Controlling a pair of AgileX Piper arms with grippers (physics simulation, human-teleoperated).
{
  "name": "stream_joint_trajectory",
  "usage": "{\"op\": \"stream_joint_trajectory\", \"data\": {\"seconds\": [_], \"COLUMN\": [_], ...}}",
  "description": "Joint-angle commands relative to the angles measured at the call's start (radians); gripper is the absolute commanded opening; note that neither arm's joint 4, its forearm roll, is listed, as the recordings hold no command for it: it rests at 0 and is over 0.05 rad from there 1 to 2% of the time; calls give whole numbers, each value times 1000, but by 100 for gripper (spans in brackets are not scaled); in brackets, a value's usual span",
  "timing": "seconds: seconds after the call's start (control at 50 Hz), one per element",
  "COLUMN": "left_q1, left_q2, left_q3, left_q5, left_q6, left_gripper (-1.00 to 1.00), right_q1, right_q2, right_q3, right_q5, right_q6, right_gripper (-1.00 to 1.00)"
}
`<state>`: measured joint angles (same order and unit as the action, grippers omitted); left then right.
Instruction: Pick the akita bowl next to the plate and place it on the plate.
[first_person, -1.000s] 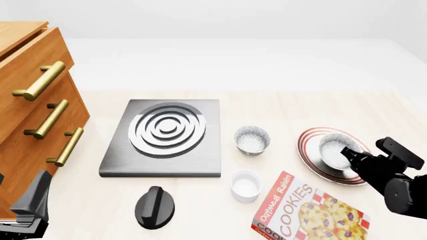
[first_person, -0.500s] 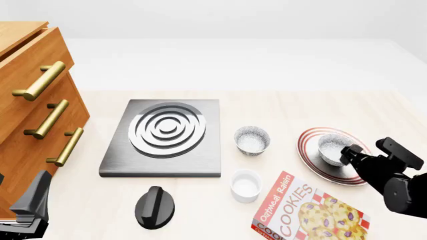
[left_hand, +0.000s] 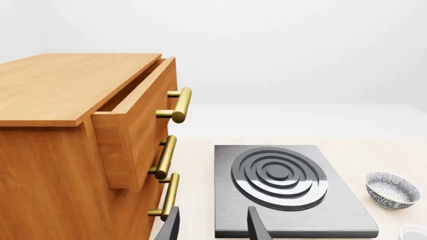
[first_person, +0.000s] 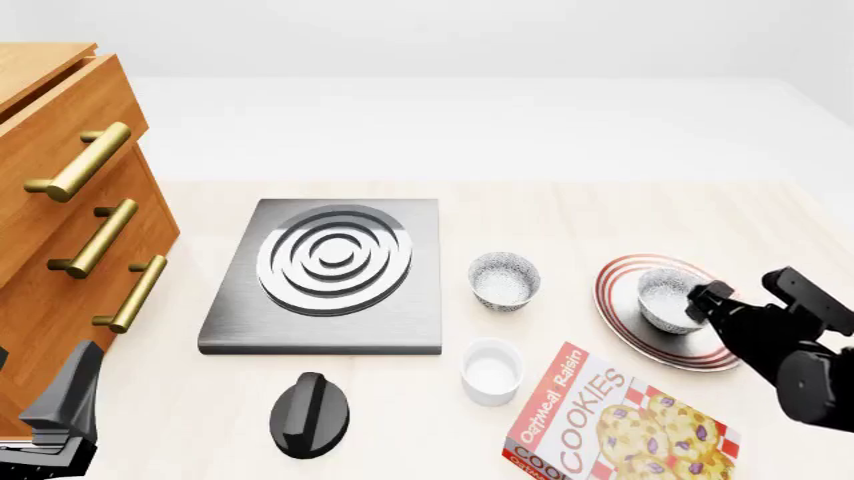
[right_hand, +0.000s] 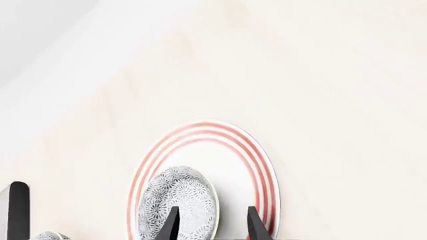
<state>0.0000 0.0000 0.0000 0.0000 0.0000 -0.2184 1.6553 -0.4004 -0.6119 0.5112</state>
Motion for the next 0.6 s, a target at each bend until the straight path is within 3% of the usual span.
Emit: {"op": "stream_joint_trajectory", "data": {"seconds": [0.02, 0.26, 0.4, 0.6], "left_q1": [0, 0, 0, 0], "left_q2": [0, 0, 0, 0], "left_q3": [0, 0, 0, 0], "left_q5": [0, 0, 0, 0], "left_q6": [0, 0, 0, 0], "left_gripper": [100, 100, 100, 100], "right_q1": [-7, -8, 16, 55], "right_q2": [-111, -231, -386, -829], "right_q3": [-2, 5, 34, 62], "right_q5": [74, 147, 229, 486], "right_q6": [30, 56, 79, 103], "right_gripper": [100, 100, 100, 100]}}
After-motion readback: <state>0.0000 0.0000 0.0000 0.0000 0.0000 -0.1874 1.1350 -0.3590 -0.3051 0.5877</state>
